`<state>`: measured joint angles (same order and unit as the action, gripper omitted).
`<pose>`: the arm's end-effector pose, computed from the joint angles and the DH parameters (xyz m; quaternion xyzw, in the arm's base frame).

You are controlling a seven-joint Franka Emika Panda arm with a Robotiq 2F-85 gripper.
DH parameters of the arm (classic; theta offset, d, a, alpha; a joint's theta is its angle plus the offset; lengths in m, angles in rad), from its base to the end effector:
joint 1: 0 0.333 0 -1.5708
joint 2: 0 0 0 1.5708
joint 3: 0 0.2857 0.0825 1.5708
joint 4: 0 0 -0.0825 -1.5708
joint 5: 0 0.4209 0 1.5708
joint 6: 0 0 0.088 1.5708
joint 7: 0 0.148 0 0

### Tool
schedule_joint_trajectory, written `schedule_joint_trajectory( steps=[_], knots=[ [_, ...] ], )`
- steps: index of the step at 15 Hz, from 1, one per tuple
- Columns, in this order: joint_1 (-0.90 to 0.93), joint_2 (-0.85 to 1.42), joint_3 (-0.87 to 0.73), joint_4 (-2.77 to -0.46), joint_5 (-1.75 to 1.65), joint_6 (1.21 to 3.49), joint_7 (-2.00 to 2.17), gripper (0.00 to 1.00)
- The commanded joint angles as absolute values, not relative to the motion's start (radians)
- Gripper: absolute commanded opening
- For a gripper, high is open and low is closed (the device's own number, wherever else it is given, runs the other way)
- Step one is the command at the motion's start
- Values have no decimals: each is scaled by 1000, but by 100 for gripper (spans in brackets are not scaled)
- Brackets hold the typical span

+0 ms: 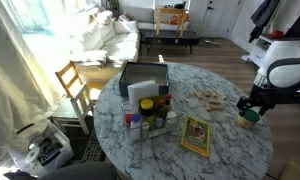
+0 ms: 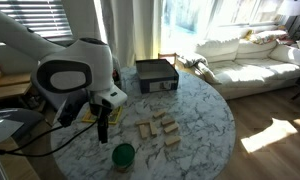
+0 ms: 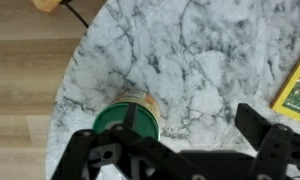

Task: Place the yellow can on top of the green lid

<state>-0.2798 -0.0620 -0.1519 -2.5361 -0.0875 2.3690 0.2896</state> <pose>0.4188 -0.1951 0.1871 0.9453 -0.3210 -0.0543 0.0204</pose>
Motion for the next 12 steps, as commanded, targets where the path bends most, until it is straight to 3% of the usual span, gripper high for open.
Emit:
schedule_joint_trajectory(
  steps=[1, 12],
  knots=[
    [-256, 19, -181, -2523, 34, 2480, 272, 100],
    [-257, 57, -197, -2512, 38, 2594, 296, 100]
  ],
)
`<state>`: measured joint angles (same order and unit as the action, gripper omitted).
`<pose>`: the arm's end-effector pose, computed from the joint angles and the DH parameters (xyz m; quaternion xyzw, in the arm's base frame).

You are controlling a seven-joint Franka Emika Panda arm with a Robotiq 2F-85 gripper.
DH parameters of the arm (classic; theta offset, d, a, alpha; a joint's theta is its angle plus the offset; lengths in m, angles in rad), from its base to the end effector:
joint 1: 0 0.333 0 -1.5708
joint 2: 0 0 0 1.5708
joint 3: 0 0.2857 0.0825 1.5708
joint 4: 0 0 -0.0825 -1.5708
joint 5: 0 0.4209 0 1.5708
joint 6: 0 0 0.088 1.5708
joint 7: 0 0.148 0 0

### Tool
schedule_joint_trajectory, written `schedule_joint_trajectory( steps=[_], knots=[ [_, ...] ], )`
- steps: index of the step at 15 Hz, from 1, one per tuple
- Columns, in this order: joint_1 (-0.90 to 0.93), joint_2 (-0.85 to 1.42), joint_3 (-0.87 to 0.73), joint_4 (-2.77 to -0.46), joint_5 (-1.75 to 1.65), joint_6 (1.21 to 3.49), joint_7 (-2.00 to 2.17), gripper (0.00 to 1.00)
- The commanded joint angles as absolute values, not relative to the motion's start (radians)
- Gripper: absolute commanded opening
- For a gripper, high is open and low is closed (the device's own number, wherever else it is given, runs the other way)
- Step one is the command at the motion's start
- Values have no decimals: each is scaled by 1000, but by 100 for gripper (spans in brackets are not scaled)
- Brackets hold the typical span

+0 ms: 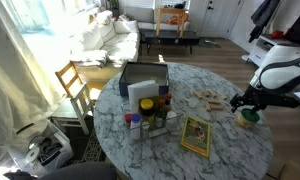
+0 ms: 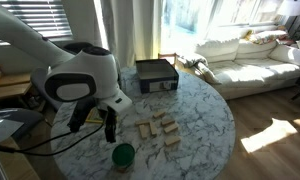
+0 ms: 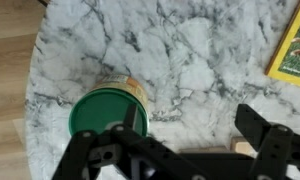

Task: Place the yellow can on top of the green lid

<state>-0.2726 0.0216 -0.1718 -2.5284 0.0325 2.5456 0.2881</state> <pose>0.4326 -0.2063 0.1653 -0.9287 0.3706 0.0014 0.0074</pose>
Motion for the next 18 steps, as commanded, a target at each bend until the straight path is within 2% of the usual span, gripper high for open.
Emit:
schedule_joint_trajectory(
  steps=[1, 3, 7, 8, 9, 11, 13, 15, 16, 17, 18],
  knots=[
    [-257, 68, -200, -2508, 44, 2613, 292, 100],
    [-257, 85, -206, -2504, 41, 2646, 296, 100],
    [-253, 133, -222, -2488, 17, 2703, 319, 90],
    [-252, 142, -226, -2485, 18, 2714, 320, 83],
    [-252, 150, -230, -2483, 18, 2725, 319, 82],
    [-248, 166, -240, -2477, 11, 2741, 323, 69],
    [-243, 182, -254, -2470, -5, 2754, 333, 64],
    [-238, 190, -265, -2464, -10, 2758, 335, 53],
    [-235, 194, -270, -2461, -14, 2759, 337, 56],
    [-231, 197, -276, -2460, -18, 2760, 339, 50],
    [-227, 200, -281, -2457, -23, 2762, 343, 48]
  ],
)
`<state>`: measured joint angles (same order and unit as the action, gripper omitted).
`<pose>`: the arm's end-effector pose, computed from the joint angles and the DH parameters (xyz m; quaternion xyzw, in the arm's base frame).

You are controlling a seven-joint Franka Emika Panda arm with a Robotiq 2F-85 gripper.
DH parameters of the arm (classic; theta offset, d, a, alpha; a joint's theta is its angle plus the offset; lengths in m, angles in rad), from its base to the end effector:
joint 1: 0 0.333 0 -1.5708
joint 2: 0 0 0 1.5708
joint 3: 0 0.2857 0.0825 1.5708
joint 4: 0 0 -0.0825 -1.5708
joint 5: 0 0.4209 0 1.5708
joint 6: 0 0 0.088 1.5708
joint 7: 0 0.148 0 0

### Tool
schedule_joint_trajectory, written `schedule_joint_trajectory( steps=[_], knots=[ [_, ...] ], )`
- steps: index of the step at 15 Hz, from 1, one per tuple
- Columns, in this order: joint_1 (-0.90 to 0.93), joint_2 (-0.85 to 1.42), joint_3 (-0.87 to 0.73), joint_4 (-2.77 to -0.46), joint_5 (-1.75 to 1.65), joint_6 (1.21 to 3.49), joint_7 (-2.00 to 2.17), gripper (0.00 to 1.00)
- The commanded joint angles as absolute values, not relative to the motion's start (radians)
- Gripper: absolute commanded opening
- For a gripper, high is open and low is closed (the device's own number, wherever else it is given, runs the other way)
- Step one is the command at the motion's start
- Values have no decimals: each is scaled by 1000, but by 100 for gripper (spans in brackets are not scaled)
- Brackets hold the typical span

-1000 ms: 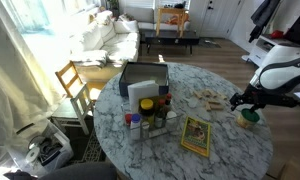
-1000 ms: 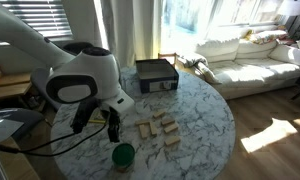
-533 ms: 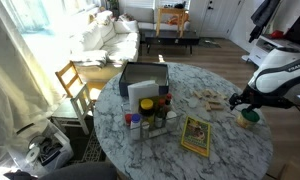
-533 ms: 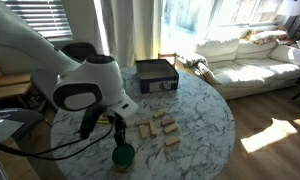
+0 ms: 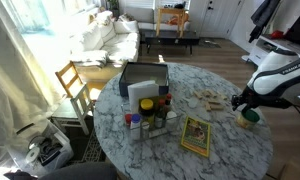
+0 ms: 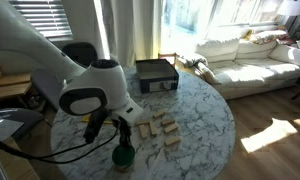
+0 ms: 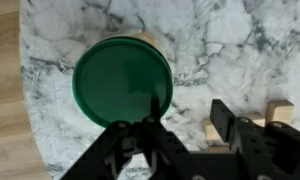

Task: Place the yellow can on top of the green lid

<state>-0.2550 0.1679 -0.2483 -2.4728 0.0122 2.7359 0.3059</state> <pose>0.4403 -0.2501 0.1351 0.9169 -0.3956 0.0482 0.0226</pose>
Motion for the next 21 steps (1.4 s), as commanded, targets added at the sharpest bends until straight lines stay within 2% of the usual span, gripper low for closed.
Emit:
schedule_joint_trajectory(
  steps=[1, 2, 4, 5, 6, 7, 8, 16, 21],
  knots=[
    [-223, 204, -289, -2455, -33, 2763, 350, 43],
    [-220, 207, -293, -2452, -36, 2760, 351, 35],
    [-216, 212, -304, -2447, -52, 2760, 364, 29],
    [-214, 213, -310, -2446, -63, 2759, 370, 12],
    [-211, 212, -315, -2447, -72, 2759, 377, 5],
    [-208, 212, -320, -2447, -82, 2759, 383, 7],
    [-206, 213, -325, -2447, -92, 2760, 389, 0],
    [-186, 207, -359, -2444, -163, 2747, 456, 0],
    [-155, 91, -375, -2478, -241, 2702, 520, 0]
  ],
)
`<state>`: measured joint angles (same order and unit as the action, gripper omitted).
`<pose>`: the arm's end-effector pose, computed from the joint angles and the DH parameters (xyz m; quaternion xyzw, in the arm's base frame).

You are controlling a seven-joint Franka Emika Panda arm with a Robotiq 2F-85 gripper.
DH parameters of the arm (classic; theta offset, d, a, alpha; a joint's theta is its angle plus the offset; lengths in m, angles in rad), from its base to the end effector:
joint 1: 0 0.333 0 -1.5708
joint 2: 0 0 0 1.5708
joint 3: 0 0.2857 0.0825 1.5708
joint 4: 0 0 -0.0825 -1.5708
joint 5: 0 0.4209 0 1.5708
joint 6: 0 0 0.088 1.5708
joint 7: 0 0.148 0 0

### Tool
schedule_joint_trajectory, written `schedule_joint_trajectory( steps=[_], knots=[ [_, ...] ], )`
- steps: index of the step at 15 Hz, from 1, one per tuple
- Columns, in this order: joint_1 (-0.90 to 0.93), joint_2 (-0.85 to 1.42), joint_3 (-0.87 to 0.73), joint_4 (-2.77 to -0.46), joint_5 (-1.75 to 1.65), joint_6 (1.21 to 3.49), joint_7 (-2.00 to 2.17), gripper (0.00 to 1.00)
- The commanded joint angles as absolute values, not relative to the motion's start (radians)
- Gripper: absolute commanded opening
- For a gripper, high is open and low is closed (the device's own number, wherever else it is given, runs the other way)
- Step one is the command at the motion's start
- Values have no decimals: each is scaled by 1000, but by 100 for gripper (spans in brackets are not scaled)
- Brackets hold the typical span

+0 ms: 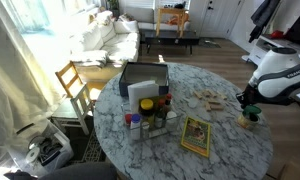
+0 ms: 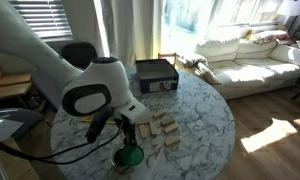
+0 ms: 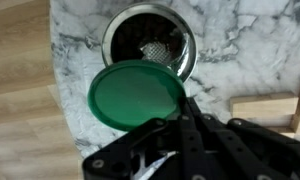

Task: Place the yellow can on top of the green lid

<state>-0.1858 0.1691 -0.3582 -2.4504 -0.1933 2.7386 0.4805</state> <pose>0.4406 -0.2714 0.1459 0.9083 -0.4072 0.0597 0.0746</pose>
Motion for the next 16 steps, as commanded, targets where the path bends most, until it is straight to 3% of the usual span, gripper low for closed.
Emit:
schedule_joint_trajectory(
  steps=[1, 9, 16],
  knots=[
    [-157, 69, -361, -2486, -234, 2690, 507, 0],
    [-137, -95, -190, -2636, 2, 2510, 278, 0],
    [-66, -82, -110, -2709, 297, 2604, 49, 0]
  ],
)
